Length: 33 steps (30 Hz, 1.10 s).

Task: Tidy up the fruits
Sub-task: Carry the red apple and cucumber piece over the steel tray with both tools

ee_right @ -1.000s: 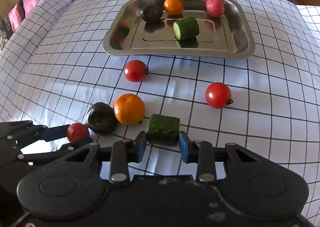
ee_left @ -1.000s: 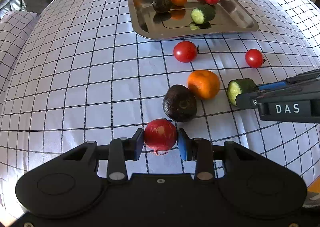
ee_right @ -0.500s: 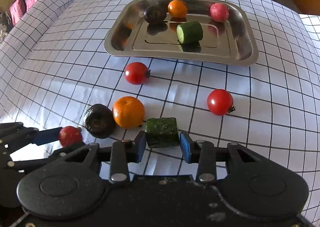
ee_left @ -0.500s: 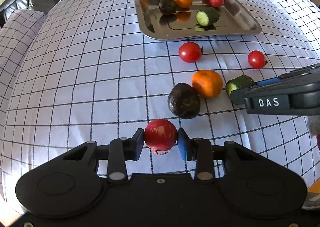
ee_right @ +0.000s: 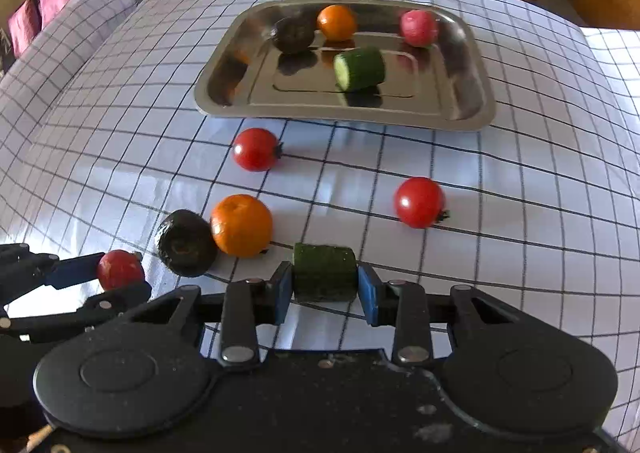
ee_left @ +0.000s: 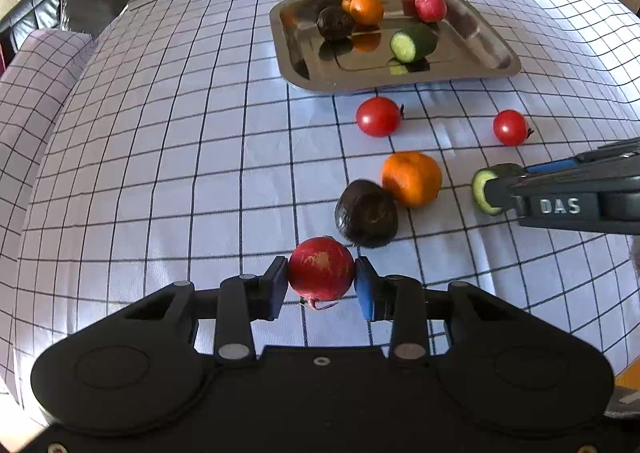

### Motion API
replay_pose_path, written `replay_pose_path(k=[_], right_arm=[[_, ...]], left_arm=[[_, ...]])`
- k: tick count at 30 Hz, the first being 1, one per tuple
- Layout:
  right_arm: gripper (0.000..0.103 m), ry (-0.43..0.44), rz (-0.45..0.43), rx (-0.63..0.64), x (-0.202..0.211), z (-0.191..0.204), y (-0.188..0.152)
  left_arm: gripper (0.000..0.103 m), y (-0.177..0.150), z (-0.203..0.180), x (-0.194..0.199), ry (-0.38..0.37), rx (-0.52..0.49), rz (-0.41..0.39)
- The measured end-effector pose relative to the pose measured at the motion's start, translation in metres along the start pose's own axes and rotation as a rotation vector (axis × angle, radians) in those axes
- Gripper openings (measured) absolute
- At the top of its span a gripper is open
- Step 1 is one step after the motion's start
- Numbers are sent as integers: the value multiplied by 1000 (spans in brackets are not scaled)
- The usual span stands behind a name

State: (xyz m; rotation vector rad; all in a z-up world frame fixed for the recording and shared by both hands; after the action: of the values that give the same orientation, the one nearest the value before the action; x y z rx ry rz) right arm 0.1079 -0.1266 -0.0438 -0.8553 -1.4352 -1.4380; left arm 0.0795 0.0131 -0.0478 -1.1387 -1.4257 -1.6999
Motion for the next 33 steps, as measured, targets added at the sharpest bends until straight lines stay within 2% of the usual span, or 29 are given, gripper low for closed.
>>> replay_pose_path(k=[9,21,27,33], right_arm=[[36,-25,-35,-105,25,-36,-3],[36,-55,-23,-188,38,-68,-11],[36,-45,-33,-193,37,-68,3],[36,-30,-62,-198,35,-69,33]], left_arm=[[45,18,-18,10,-16,-36,-37],[45,40,-32,22,-51,-39,-82],[45,56,-30,19,-41,-28,-85],[45,80,-27,11,-30,-18,-95]])
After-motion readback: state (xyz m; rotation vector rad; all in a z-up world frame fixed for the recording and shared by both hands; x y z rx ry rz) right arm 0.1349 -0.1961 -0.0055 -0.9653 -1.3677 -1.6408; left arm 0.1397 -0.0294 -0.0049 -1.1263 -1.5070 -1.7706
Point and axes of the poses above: each gripper's, at about its wrist camera, not at the fingertips, and x roughly against the way its jaws point, z to its left, y to its top, the point moved 2 cm from there along -x, roughly the way its jaws point
